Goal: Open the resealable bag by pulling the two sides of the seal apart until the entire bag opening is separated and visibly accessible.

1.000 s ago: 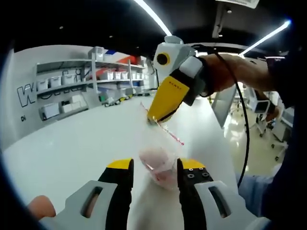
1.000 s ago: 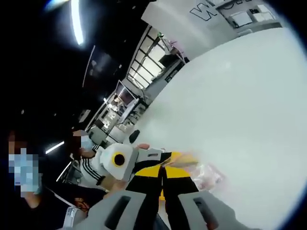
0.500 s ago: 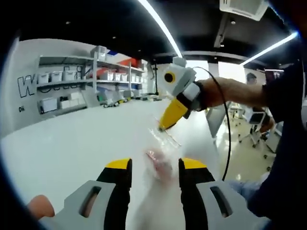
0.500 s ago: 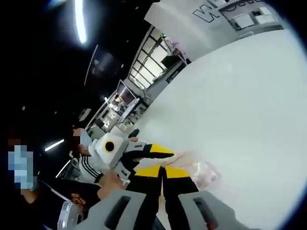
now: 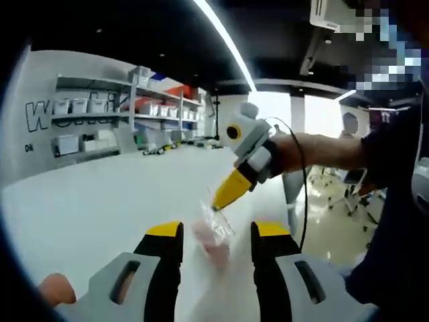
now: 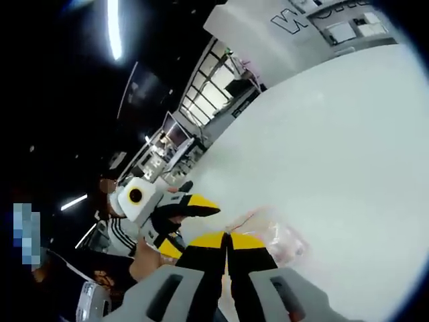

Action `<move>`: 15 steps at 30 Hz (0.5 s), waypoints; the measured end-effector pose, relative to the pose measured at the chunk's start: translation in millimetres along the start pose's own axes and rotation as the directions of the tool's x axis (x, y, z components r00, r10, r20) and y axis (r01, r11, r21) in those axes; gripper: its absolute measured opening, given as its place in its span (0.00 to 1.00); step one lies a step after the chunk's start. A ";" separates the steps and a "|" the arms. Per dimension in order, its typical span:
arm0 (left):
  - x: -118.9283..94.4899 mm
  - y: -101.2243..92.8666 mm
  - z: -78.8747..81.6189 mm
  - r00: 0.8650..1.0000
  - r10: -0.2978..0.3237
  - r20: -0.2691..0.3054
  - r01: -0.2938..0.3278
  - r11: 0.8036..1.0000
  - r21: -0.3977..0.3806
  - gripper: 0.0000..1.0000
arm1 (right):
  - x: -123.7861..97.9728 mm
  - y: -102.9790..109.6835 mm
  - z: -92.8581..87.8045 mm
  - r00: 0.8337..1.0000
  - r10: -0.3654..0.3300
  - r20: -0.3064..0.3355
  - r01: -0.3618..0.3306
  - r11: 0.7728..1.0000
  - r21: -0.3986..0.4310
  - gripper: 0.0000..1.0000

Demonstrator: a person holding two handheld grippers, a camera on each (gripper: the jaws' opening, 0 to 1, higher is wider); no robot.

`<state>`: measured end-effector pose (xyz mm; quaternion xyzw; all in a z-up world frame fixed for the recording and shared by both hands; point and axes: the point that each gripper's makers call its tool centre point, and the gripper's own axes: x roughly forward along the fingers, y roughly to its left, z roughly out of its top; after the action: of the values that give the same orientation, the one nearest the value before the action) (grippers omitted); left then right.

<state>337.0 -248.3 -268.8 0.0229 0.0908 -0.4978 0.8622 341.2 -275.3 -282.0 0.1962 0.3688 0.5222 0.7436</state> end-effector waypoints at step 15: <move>12.8 -1.1 -1.2 0.996 0.081 -0.045 -0.083 0.996 -0.044 0.37 | 3.4 1.6 -6.7 1.000 -0.024 0.018 0.025 0.999 -0.044 0.00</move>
<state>342.1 -259.6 -272.3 0.0179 0.1197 -0.4591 0.8801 335.8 -272.2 -286.4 0.1796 0.3528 0.5193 0.7573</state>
